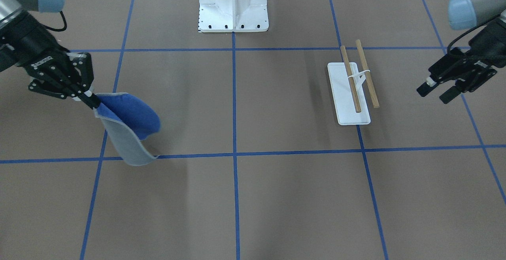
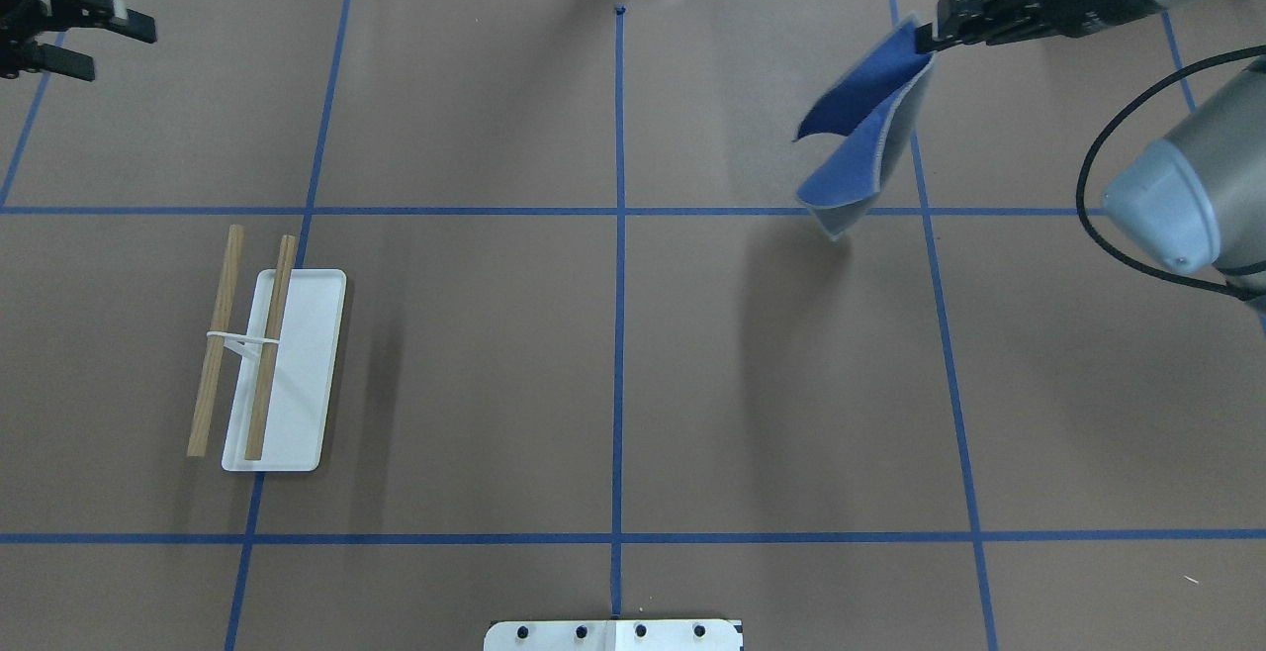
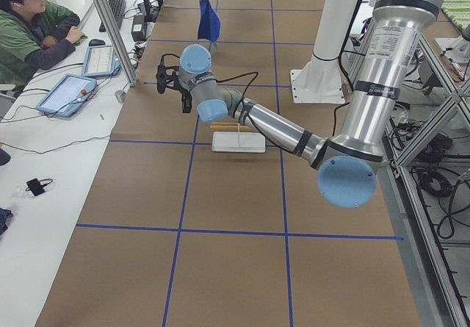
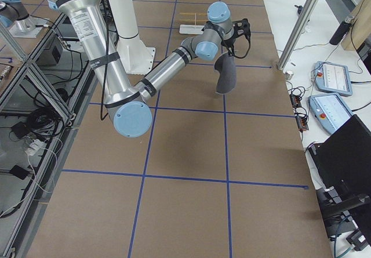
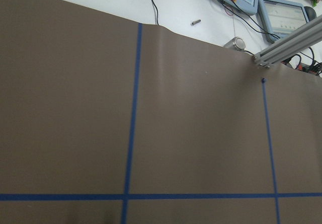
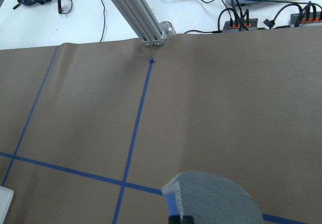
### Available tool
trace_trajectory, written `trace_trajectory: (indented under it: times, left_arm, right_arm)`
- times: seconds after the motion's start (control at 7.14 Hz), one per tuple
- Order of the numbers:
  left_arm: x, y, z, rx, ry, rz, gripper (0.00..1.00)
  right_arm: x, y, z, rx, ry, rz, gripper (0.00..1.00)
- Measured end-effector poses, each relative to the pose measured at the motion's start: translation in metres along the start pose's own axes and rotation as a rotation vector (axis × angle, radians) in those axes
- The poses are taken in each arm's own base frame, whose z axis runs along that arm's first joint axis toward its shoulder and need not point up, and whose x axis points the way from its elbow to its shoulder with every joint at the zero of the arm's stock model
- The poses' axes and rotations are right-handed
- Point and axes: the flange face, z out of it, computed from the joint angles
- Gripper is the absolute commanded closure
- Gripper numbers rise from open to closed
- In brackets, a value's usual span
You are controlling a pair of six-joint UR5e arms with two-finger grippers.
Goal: Hang towel on rack
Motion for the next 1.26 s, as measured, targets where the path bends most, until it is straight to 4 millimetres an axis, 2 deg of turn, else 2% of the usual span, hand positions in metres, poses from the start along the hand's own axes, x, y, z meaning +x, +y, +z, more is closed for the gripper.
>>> trace_trajectory:
  times: [0.28, 0.56, 0.7, 0.98, 1.26]
  left_arm:
    - [0.067, 0.029, 0.050, -0.028, 0.059, -0.181, 0.01]
    - [0.119, 0.073, 0.114, -0.007, 0.093, -0.295, 0.01]
    - [0.137, 0.096, 0.139, -0.007, 0.102, -0.345, 0.01]
    - [0.160, 0.136, 0.172, -0.010, 0.115, -0.410, 0.02]
    - [0.188, 0.158, 0.183, -0.025, 0.148, -0.461, 0.02]
  right_arm:
    - [-0.079, 0.035, 0.018, 0.069, -0.057, -0.073, 1.00]
    - [-0.132, 0.060, 0.038, 0.143, -0.078, -0.111, 1.00]
    - [-0.156, 0.070, 0.044, 0.184, -0.087, -0.129, 1.00]
    - [-0.195, 0.095, 0.059, 0.257, -0.090, -0.159, 1.00]
    - [-0.217, 0.120, 0.072, 0.286, -0.086, -0.184, 1.00]
